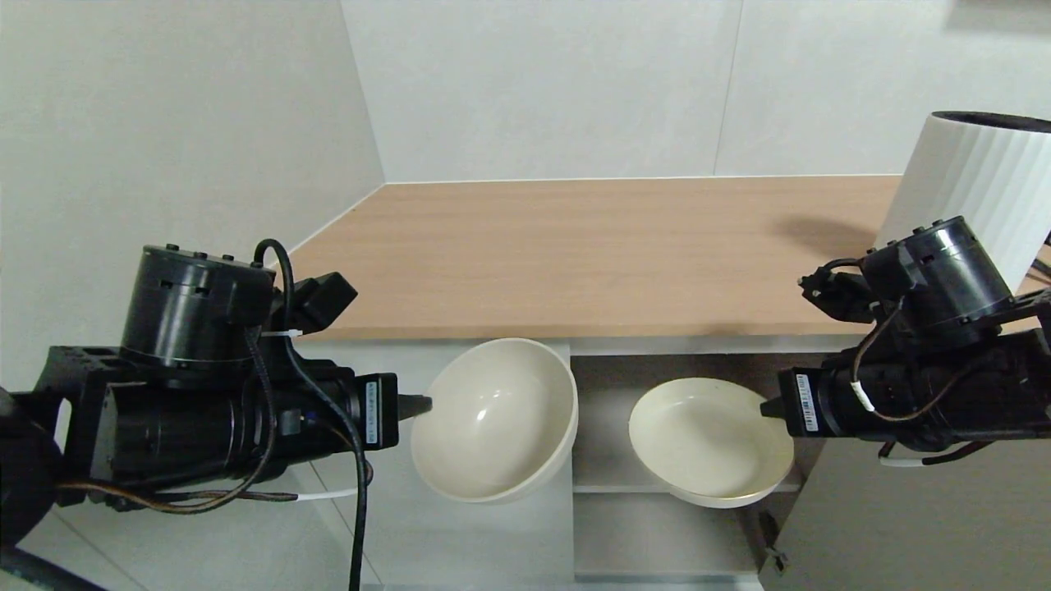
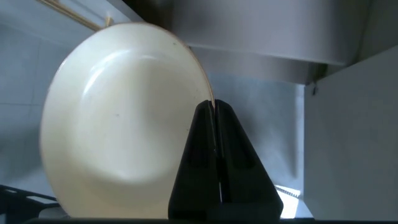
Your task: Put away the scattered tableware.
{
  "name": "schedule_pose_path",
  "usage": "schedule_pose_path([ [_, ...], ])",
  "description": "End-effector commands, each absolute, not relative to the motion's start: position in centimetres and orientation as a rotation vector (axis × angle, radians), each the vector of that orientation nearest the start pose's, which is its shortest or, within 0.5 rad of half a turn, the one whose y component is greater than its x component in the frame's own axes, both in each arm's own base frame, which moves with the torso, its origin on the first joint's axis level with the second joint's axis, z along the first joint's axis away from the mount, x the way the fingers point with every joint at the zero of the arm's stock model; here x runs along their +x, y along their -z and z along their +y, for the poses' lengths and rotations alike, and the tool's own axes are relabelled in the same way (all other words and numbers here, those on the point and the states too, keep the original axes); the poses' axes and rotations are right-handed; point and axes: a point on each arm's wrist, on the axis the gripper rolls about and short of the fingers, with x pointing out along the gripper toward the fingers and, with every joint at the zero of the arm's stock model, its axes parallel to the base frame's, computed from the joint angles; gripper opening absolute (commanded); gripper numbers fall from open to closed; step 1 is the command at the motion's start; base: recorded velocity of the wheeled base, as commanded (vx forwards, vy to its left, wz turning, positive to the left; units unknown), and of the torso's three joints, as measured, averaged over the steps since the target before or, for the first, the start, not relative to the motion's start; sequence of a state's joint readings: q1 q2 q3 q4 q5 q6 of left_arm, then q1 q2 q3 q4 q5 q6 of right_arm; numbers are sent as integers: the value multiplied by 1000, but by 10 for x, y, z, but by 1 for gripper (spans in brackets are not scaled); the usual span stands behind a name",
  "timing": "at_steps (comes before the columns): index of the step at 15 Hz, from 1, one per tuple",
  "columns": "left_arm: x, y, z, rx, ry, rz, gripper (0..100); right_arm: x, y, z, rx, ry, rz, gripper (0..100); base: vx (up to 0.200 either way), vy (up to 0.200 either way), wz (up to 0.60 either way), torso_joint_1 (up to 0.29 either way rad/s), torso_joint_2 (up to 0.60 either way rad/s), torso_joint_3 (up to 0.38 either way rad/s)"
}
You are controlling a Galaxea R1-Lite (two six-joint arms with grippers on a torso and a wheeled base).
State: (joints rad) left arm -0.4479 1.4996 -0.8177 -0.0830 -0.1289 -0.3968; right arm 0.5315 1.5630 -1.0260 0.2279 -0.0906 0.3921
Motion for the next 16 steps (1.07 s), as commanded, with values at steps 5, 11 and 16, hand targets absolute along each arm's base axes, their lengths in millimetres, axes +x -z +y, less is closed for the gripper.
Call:
schedule_pose_path([
  [5,222,-189,-110,-278,431,702,0,228,-200,132,128,-265,813,0,0,0,0,-157,460,302],
  [11,221,-189,-110,-278,432,703,0,228,-199,132,126,-262,817,0,0,0,0,-77,325,227],
  [16,221,-190,-109,-278,431,699,0,234,-192,135,117,-256,840,0,0,0,0,-4,13,8],
])
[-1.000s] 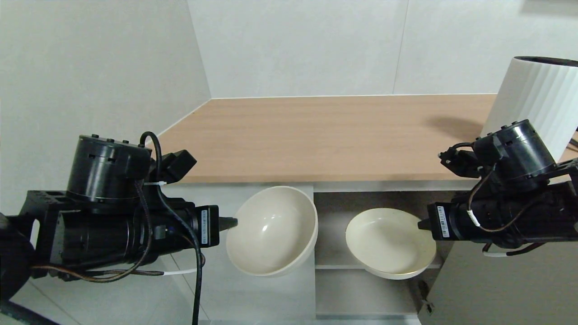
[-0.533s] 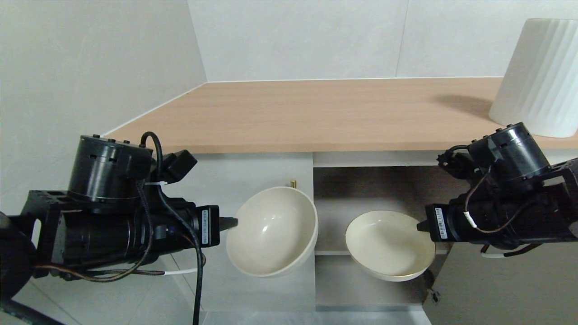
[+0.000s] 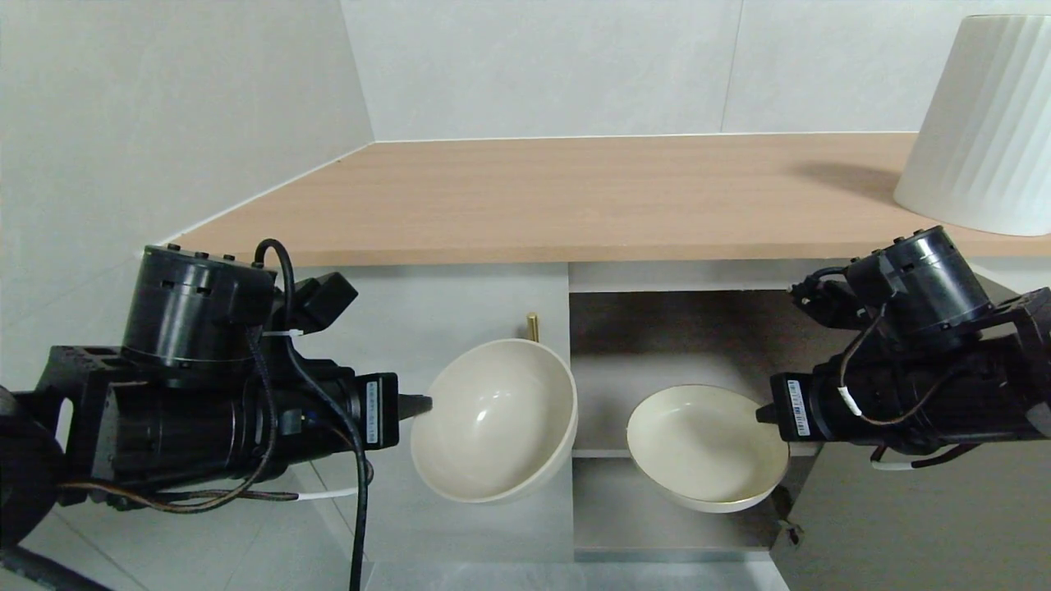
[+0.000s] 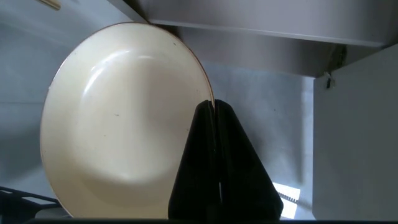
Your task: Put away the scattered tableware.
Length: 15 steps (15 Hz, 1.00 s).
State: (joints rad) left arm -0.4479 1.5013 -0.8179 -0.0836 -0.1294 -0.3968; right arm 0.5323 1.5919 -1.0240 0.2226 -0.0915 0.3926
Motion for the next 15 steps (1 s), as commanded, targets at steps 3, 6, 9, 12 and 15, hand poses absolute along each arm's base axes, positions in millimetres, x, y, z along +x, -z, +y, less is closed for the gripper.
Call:
schedule_pose_path([
  [3,221,-190,-109,-278,431,699,0,248,-171,144,96,-241,893,0,0,0,0,0,0,0],
  [6,221,-190,-110,-275,432,700,0,268,-138,152,76,-212,962,0,0,0,0,0,0,0],
  [9,221,-189,-110,-271,436,701,0,293,-97,159,70,-176,1012,0,0,0,0,0,0,0],
  [12,221,-189,-110,-271,436,701,0,313,-69,156,88,-142,1011,0,0,0,0,0,0,0],
  [15,221,-189,-110,-269,436,703,0,347,-28,148,181,-65,939,0,0,0,0,0,0,0],
])
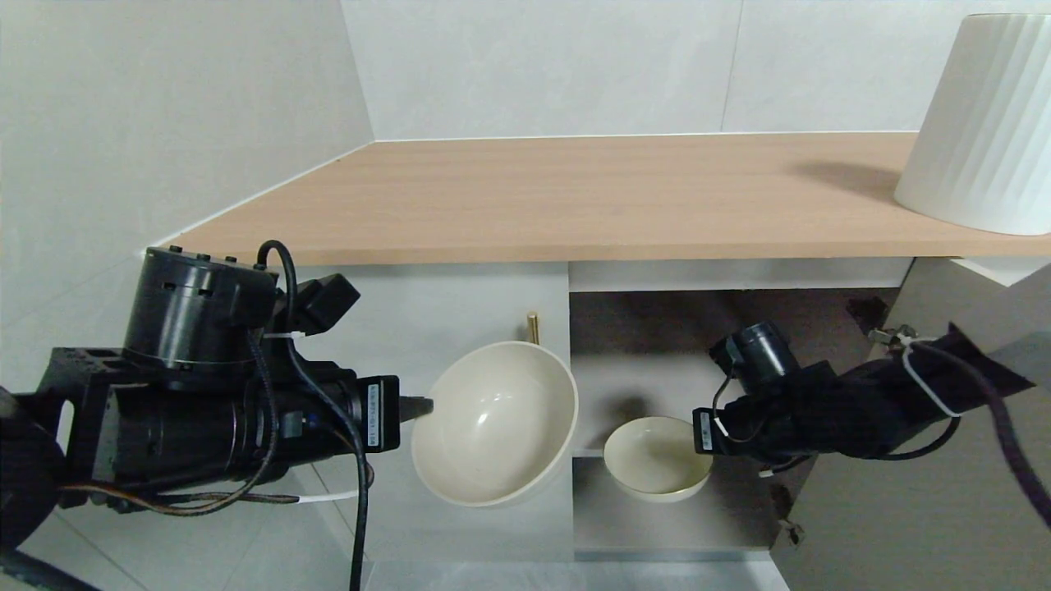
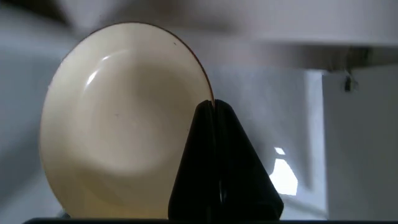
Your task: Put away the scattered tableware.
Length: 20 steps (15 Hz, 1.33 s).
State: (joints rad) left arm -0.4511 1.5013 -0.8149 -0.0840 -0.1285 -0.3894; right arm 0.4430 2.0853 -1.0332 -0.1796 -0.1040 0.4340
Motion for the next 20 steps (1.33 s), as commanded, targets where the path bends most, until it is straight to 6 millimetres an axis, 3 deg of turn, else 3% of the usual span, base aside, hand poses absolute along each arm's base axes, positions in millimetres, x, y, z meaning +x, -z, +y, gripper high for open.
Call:
schedule_pose_path([
  [1,221,-188,-110,-269,435,704,0,356,-17,144,197,-36,902,0,0,0,0,0,0,0],
  [4,221,-188,-110,-269,435,704,0,375,2,137,196,56,798,0,0,0,0,0,0,0],
  [10,220,-187,-111,-267,437,709,0,402,10,123,237,193,708,0,0,0,0,0,0,0],
  [20,223,-183,-112,-263,435,724,0,417,9,117,268,250,598,0,0,0,0,0,0,0],
])
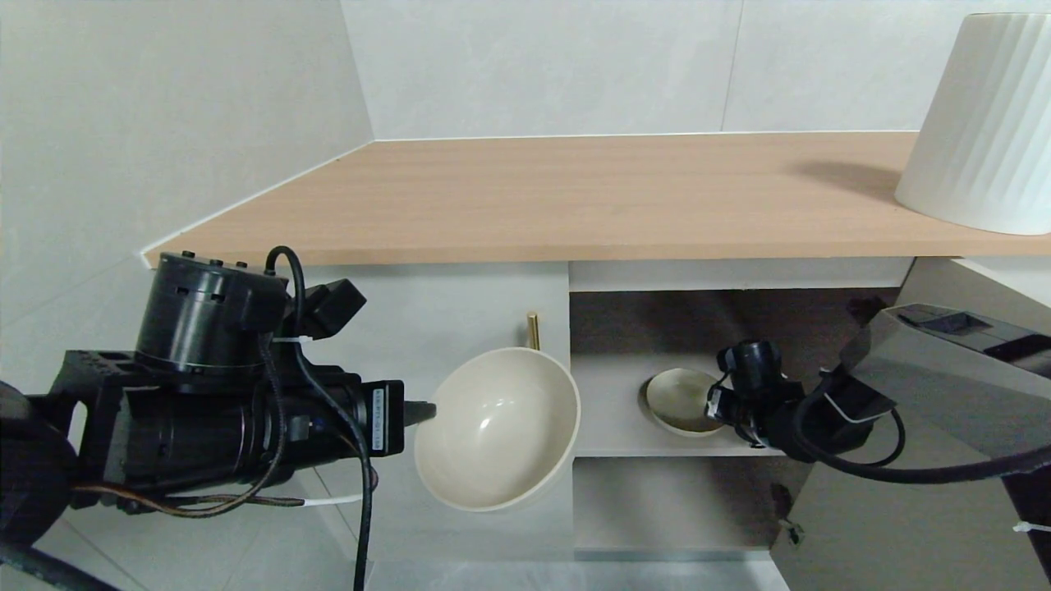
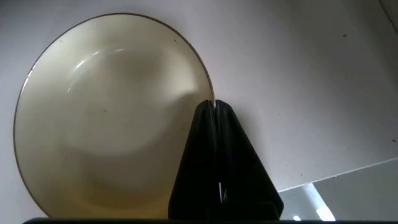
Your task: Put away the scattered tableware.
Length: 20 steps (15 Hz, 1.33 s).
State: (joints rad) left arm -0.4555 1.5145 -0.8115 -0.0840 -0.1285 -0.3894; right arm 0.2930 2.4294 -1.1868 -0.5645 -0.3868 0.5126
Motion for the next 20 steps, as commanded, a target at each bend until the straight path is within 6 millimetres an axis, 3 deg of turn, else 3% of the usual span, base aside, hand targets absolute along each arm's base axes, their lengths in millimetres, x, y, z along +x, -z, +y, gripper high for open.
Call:
schedule_pose_path([
  [1,223,-183,-113,-263,434,727,0,417,10,117,264,249,601,0,0,0,0,0,0,0],
  [7,224,-182,-114,-261,435,730,0,417,8,117,263,248,598,0,0,0,0,0,0,0],
  [8,224,-182,-114,-260,437,731,0,416,8,117,263,248,601,100,0,0,0,0,0,0],
  [11,225,-178,-118,-253,443,747,0,412,1,117,266,242,595,100,0,0,0,0,0,0],
  [15,223,-168,-133,-256,467,800,0,380,-31,129,258,133,615,100,0,0,0,0,0,0],
  [17,219,-159,-152,-253,449,822,0,335,-61,146,229,-99,663,100,0,0,0,0,0,0],
  [20,222,-137,-171,-199,377,822,0,299,-84,155,167,-265,662,100,0,0,0,0,0,0],
])
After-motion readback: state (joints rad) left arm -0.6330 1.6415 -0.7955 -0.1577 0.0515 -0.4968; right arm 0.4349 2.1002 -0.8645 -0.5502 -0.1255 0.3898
